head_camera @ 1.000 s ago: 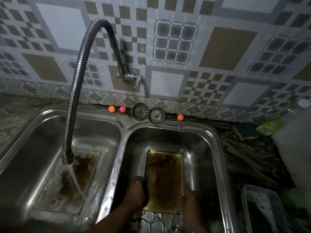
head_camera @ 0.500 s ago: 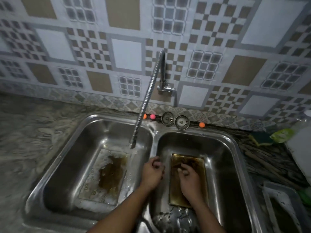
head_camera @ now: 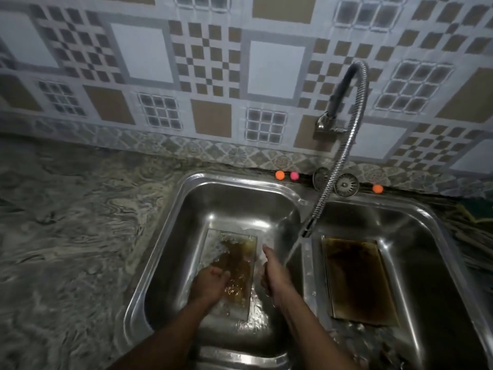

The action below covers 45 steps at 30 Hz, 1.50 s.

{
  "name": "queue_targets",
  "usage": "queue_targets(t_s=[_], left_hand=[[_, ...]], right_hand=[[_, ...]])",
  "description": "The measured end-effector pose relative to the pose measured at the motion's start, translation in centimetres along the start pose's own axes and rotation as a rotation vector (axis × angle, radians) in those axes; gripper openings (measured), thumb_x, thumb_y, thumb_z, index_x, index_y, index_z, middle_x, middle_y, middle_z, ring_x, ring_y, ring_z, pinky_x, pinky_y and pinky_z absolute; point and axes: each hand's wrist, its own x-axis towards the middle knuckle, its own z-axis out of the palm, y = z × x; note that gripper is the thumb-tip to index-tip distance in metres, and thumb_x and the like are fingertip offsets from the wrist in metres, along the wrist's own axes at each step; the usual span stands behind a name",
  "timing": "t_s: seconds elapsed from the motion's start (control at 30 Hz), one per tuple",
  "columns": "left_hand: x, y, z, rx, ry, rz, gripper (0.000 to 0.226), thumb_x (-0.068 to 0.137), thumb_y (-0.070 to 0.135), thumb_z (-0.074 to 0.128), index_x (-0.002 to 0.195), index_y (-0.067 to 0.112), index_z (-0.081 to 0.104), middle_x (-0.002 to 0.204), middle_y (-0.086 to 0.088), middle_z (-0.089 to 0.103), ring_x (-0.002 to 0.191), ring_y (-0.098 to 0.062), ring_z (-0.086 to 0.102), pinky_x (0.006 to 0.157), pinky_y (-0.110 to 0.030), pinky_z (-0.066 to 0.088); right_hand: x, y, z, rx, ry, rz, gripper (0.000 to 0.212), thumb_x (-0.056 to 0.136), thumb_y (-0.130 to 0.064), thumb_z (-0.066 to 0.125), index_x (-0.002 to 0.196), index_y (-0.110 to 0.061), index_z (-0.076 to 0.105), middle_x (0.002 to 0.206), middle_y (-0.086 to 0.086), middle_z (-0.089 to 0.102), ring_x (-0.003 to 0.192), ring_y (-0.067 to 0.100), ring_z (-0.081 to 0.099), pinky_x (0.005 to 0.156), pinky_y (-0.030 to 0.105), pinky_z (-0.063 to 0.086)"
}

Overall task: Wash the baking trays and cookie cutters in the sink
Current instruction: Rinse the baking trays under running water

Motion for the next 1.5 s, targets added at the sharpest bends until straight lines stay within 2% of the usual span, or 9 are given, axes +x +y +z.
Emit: queue_targets(t_s=[0.13, 0.27, 0.43, 0.6, 0.73, 0.93, 1.17, 1.37, 1.5], left_hand=[[1.7, -2.2, -1.6, 0.205, 0.037, -0.007, 0.016, 0.08, 0.038, 0.065, 0.084, 0.025, 0.074, 0.093, 0.003, 0.071, 0.083, -0.016, 0.065, 0.073, -0.025, 0.052], [3.5, -3.5, -1.5, 0.242, -0.116, -0.016, 0.015, 0.095, 0.02, 0.06, 0.105, 0.014, 0.07, 0.108, -0.003, 0.067, 0.095, -0.016, 0.064, 0.074, -0.021, 0.05], [5.0, -5.3, 0.1, 0.348, -0.196, -0.005, 0.02, 0.093, 0.019, 0.061, 0.112, 0.014, 0.065, 0.114, -0.004, 0.065, 0.103, -0.019, 0.064, 0.089, -0.03, 0.054], [5.3, -5.4, -0.2, 0.35, -0.069, -0.032, 0.016, 0.093, 0.019, 0.057, 0.099, 0.014, 0.071, 0.101, -0.005, 0.071, 0.088, -0.016, 0.067, 0.077, -0.027, 0.057], [5.1, -4.5, -0.3, 0.238, -0.069, -0.029, 0.027, 0.095, 0.018, 0.057, 0.119, 0.007, 0.063, 0.118, -0.007, 0.064, 0.106, -0.021, 0.062, 0.078, -0.019, 0.041], [4.3, -1.4, -0.7, -0.086, -0.014, 0.034, 0.03, 0.083, 0.014, 0.075, 0.112, 0.011, 0.065, 0.107, -0.006, 0.069, 0.101, -0.025, 0.066, 0.079, -0.028, 0.048], [3.5, 3.5, -1.9, -0.523, -0.003, 0.056, 0.037, 0.082, -0.008, 0.067, 0.114, 0.008, 0.058, 0.107, -0.016, 0.069, 0.092, -0.031, 0.065, 0.08, -0.039, 0.051], [1.4, 3.3, -2.9, -0.373, -0.158, -0.017, 0.027, 0.099, 0.005, 0.049, 0.125, 0.0, 0.054, 0.111, -0.017, 0.062, 0.114, -0.032, 0.058, 0.083, -0.025, 0.052], [0.4, 4.2, -3.1, -0.325, -0.072, 0.098, 0.041, 0.091, 0.01, 0.062, 0.131, 0.006, 0.052, 0.13, -0.018, 0.059, 0.107, -0.029, 0.06, 0.086, -0.033, 0.051]], right_hand=[[1.8, 2.4, 2.6, -0.189, 0.01, 0.153, 0.046, 0.094, -0.051, 0.052, 0.112, -0.01, 0.061, 0.105, 0.009, 0.066, 0.078, 0.012, 0.056, 0.073, 0.031, 0.052], [4.0, 6.8, 3.9, -0.341, 0.072, 0.215, 0.072, 0.087, -0.046, 0.058, 0.145, -0.013, 0.031, 0.144, 0.012, 0.046, 0.106, 0.018, 0.057, 0.079, 0.032, 0.054], [8.3, 12.1, 4.7, -0.317, 0.134, 0.184, 0.06, 0.068, -0.052, 0.067, 0.121, -0.029, 0.051, 0.105, -0.003, 0.068, 0.084, 0.017, 0.07, 0.074, 0.042, 0.06], [6.1, 9.1, 4.6, -0.381, 0.086, 0.065, 0.008, 0.085, -0.014, 0.056, 0.089, -0.016, 0.062, 0.088, 0.001, 0.069, 0.082, 0.02, 0.067, 0.072, 0.04, 0.056], [4.1, 6.1, 3.9, -0.347, 0.149, -0.058, 0.031, 0.088, -0.002, 0.051, 0.098, -0.031, 0.049, 0.099, -0.005, 0.059, 0.095, 0.019, 0.061, 0.074, 0.029, 0.047], [0.6, 2.5, 2.4, -0.294, 0.169, -0.321, 0.029, 0.1, -0.012, 0.045, 0.113, -0.037, 0.044, 0.104, -0.015, 0.052, 0.085, -0.002, 0.055, 0.058, 0.01, 0.044], [-3.1, -0.3, 2.5, -0.407, 0.279, -0.738, 0.054, 0.073, 0.009, 0.049, 0.098, -0.039, 0.047, 0.103, -0.014, 0.046, 0.095, 0.008, 0.054, 0.078, 0.024, 0.049], [-5.1, 1.3, 2.9, -0.342, 0.274, -0.709, 0.048, 0.061, 0.015, 0.046, 0.082, -0.028, 0.04, 0.081, -0.009, 0.048, 0.077, 0.015, 0.049, 0.063, 0.037, 0.044], [-5.5, 2.1, 2.7, -0.189, 0.378, -0.59, 0.042, 0.071, 0.019, 0.05, 0.083, -0.021, 0.048, 0.077, -0.006, 0.055, 0.074, 0.019, 0.053, 0.063, 0.021, 0.04]])
